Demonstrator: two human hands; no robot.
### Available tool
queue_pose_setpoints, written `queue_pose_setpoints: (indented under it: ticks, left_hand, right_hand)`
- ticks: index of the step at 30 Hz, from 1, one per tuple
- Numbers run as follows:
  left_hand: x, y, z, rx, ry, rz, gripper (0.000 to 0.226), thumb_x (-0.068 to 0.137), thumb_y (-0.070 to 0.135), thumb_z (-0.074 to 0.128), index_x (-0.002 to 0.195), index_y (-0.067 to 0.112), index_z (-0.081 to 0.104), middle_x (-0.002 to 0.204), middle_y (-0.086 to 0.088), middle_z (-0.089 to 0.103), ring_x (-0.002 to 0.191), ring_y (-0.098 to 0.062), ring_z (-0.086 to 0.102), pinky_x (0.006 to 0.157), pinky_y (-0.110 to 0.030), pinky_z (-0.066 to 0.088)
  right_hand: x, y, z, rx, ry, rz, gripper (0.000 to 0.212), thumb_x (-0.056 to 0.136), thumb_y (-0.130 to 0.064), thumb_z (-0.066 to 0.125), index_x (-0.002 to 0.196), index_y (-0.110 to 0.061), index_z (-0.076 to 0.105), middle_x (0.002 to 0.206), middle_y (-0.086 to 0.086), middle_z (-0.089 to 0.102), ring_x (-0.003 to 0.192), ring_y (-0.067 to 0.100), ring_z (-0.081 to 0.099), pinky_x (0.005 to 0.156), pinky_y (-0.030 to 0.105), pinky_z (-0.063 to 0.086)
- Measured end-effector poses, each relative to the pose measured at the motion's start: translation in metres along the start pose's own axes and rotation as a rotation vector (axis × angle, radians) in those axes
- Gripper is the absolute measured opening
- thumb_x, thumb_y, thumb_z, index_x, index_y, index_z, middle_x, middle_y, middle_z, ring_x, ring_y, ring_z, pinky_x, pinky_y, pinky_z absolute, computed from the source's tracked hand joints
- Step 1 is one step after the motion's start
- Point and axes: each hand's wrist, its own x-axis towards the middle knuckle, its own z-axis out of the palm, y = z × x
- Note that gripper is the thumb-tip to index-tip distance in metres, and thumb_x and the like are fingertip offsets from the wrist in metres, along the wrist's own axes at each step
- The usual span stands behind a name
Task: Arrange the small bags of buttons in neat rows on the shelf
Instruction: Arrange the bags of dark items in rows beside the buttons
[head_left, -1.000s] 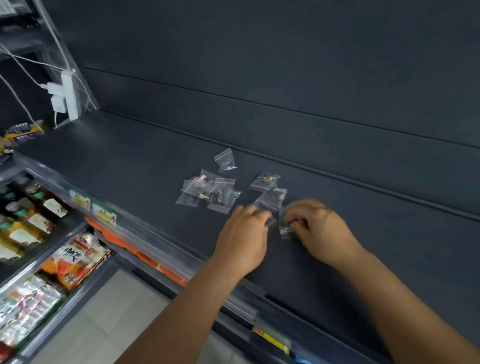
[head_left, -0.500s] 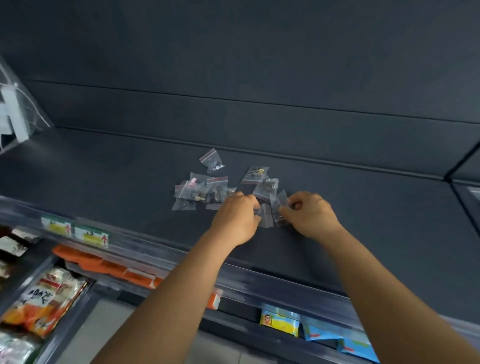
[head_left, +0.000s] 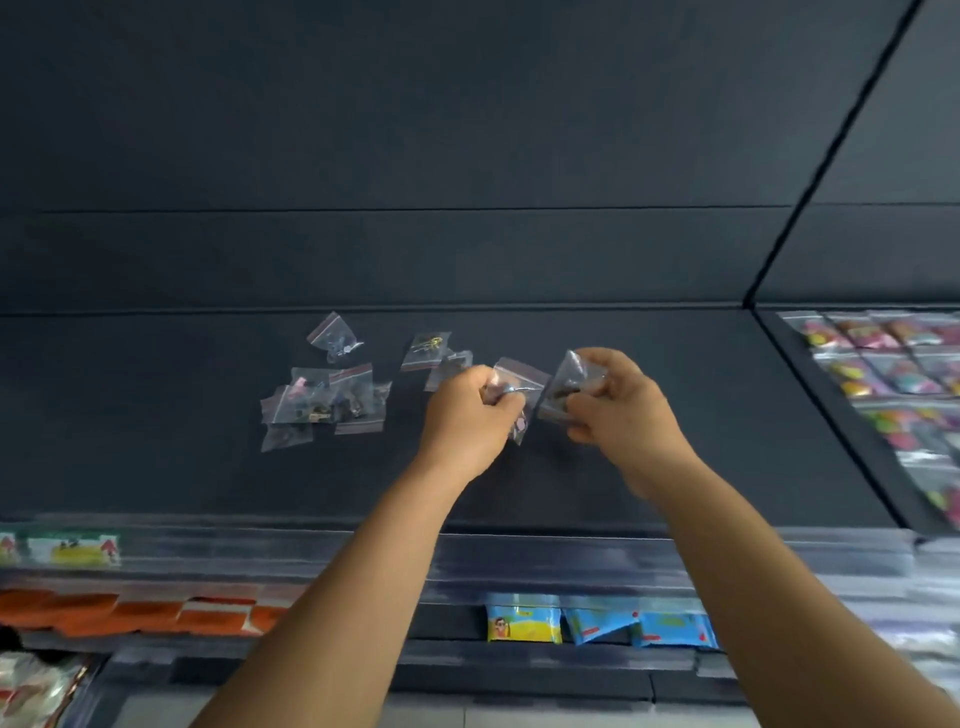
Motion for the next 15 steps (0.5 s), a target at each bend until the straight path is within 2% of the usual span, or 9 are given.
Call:
queue_pose_setpoints:
  ticks: [2,4,7,9,12,15]
  left_hand:
    - [-0.003,0.018,0.020,-0.066,-0.074,-0.012,0.007,0.085,0.018,0.062,0.082,0.012,0.060,0.078,0.002,0.068,0.072,-0.019,0.063,0.071,-0.035,0.054]
    - [-0.008,0.038,0.044,-0.125,-0.135,-0.004,0.005,0.085,0.017,0.063,0.087,0.012,0.062,0.086,-0.006,0.070,0.077,-0.024,0.064,0.076,-0.042,0.054]
    - [-0.021,0.071,0.085,-0.225,-0.231,0.024,0.004,0.084,0.012,0.063,0.087,0.014,0.063,0.080,-0.001,0.070,0.066,-0.012,0.062,0.064,-0.030,0.051]
    - [-0.032,0.096,0.116,-0.280,-0.292,0.031,0.008,0.084,0.009,0.061,0.091,0.010,0.062,0.078,-0.003,0.069,0.059,-0.009,0.060,0.055,-0.020,0.046]
    - [-0.053,0.131,0.164,-0.305,-0.332,0.042,0.007,0.084,0.010,0.062,0.091,0.013,0.061,0.088,-0.006,0.069,0.068,-0.011,0.059,0.061,-0.022,0.045]
    - [-0.079,0.163,0.214,-0.284,-0.355,0.074,0.012,0.085,0.013,0.063,0.097,0.010,0.061,0.094,-0.007,0.069,0.069,-0.011,0.056,0.066,-0.026,0.046]
  right_hand:
    - [-0.008,-0.005,-0.022,0.081,0.063,-0.018,0.027,0.082,0.000,0.055,0.083,-0.027,0.061,0.084,0.001,0.067,0.077,0.016,0.066,0.060,0.023,0.054]
    - [-0.017,-0.008,-0.048,0.102,0.144,-0.050,0.018,0.081,-0.004,0.057,0.076,-0.020,0.062,0.078,0.001,0.067,0.070,0.014,0.061,0.061,0.026,0.052]
    - [-0.031,-0.007,-0.096,0.111,0.231,-0.094,0.009,0.080,-0.009,0.061,0.076,-0.017,0.059,0.067,-0.004,0.063,0.059,0.012,0.050,0.051,0.021,0.043]
    - [-0.040,-0.003,-0.131,0.136,0.298,-0.085,0.013,0.079,-0.009,0.064,0.074,-0.018,0.056,0.066,-0.003,0.060,0.059,0.013,0.049,0.053,0.024,0.041]
    - [-0.059,0.005,-0.188,0.230,0.339,-0.058,0.018,0.079,-0.003,0.065,0.075,-0.018,0.055,0.067,-0.002,0.061,0.059,0.012,0.056,0.059,0.026,0.048]
    - [-0.083,0.016,-0.249,0.250,0.355,-0.046,0.016,0.079,-0.001,0.067,0.084,-0.015,0.060,0.067,-0.003,0.067,0.062,0.014,0.063,0.058,0.023,0.052]
